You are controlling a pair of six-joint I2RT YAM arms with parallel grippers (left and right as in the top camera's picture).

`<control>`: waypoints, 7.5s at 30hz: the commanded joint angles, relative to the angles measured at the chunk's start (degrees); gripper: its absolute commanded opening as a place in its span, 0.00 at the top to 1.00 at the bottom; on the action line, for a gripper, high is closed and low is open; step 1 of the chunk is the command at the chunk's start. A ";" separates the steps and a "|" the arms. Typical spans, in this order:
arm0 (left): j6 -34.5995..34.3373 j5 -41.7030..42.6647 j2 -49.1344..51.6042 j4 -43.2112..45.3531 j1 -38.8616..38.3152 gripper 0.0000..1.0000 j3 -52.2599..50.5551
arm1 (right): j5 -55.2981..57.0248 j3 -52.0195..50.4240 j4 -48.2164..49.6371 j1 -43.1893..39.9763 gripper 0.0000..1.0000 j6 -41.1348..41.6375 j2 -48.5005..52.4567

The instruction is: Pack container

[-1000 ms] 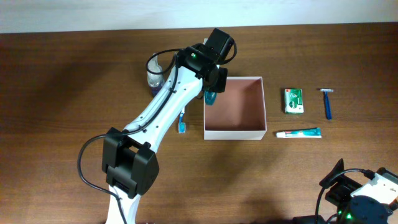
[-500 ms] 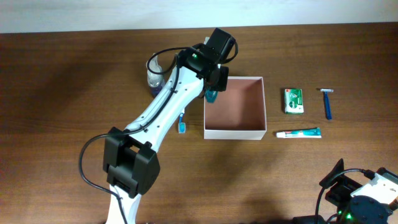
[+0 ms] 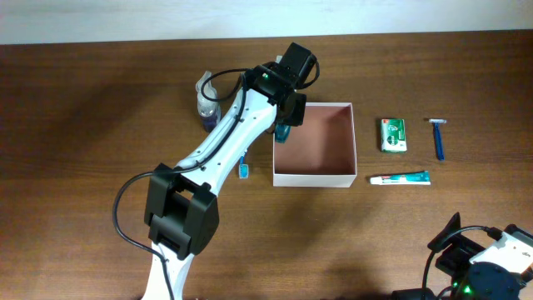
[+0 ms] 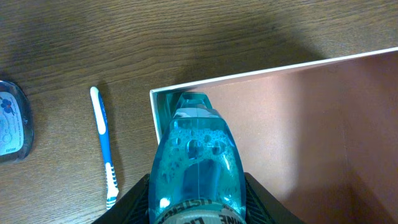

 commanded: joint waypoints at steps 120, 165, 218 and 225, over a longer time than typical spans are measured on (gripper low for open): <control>19.78 5.42 20.57 -27.96 22.69 0.09 36.87 | 0.07 0.68 0.17 0.42 0.01 0.26 -0.44; 18.97 2.14 20.57 -29.24 22.91 0.42 36.89 | 0.07 0.68 0.15 0.42 0.01 0.26 -0.44; 18.95 1.75 16.87 -30.34 22.91 0.45 39.10 | 0.07 0.68 0.17 0.42 0.01 0.26 -0.44; 18.95 1.75 16.87 -30.42 22.91 0.45 39.10 | 0.07 0.68 0.15 0.42 0.01 0.26 -0.44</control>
